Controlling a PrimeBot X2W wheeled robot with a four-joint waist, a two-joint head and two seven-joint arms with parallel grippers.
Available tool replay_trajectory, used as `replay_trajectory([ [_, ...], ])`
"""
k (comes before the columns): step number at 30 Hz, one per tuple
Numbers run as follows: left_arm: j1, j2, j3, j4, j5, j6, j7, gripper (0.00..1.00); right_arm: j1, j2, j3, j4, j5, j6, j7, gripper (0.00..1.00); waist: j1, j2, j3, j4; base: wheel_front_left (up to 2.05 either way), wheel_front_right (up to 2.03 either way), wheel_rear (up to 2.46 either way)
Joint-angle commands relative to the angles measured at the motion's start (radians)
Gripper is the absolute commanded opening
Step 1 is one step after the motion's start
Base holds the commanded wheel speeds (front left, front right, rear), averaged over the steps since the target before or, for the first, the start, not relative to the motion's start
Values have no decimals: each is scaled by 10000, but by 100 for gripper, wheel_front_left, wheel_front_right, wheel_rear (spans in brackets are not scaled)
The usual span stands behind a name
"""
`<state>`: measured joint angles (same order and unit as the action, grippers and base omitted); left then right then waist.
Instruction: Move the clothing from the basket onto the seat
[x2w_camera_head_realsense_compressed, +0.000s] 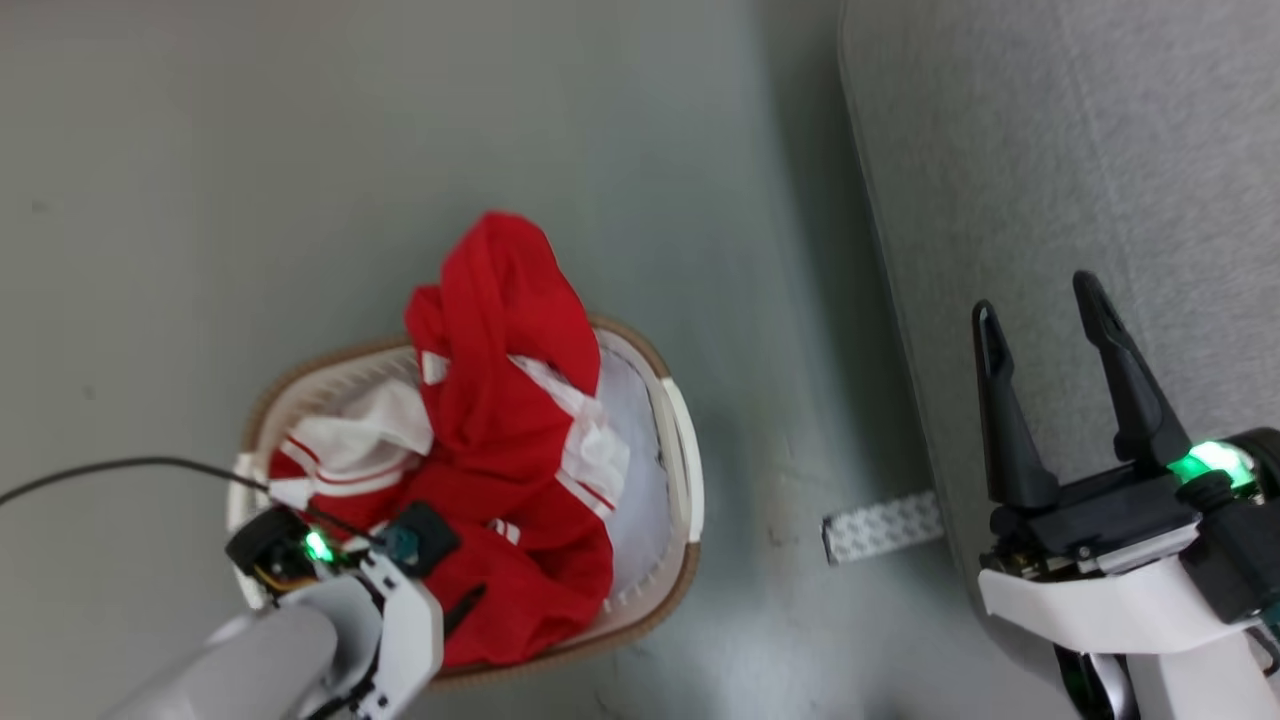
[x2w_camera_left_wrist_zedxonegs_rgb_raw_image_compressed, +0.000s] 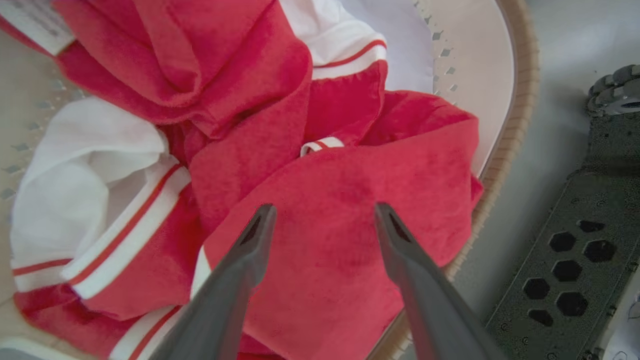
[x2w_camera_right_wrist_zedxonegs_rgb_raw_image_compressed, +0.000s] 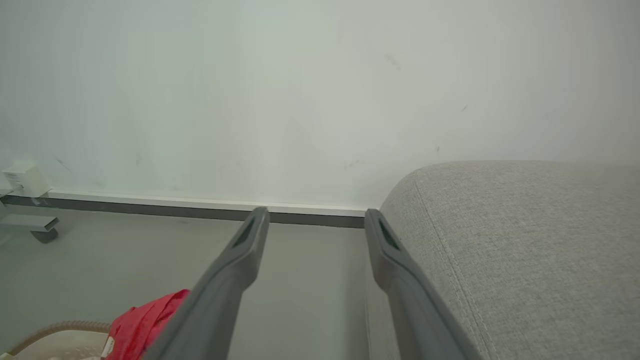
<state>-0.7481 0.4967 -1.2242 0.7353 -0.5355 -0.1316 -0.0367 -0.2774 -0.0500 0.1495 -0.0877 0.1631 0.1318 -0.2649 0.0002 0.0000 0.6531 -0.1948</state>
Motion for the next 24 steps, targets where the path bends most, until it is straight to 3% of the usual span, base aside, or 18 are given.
replay_trajectory([
  [1,-395,191,-181,136,-218,24,31,100,-229,-8,-12,-248,32,-21,7,100,-2,0,1138,-343,0,0,0],
  [9,-1159,168,-541,508,-661,24,238,100,-398,-11,-176,-813,80,-22,7,100,-2,0,2190,-401,0,0,0],
  [10,-1176,135,-552,497,-737,24,262,89,-399,-9,-209,-841,102,-22,7,100,-2,0,2249,-394,0,0,0],
  [11,-1193,124,-562,472,-747,24,289,33,-406,-8,-236,-855,120,-21,7,100,-2,0,2282,-385,0,0,0],
  [12,-1195,138,-565,453,-758,24,328,0,-411,-8,-257,-855,124,-21,7,100,-2,0,2301,-379,0,0,0],
  [17,-1178,151,-569,400,-882,24,-13,0,-424,-9,-413,-787,206,-21,7,100,-2,0,2227,-286,0,0,0],
  [24,-1060,-110,-491,411,-2335,22,-1439,0,-243,-11,-627,-310,318,-21,7,100,-2,0,1104,164,0,0,0],
])
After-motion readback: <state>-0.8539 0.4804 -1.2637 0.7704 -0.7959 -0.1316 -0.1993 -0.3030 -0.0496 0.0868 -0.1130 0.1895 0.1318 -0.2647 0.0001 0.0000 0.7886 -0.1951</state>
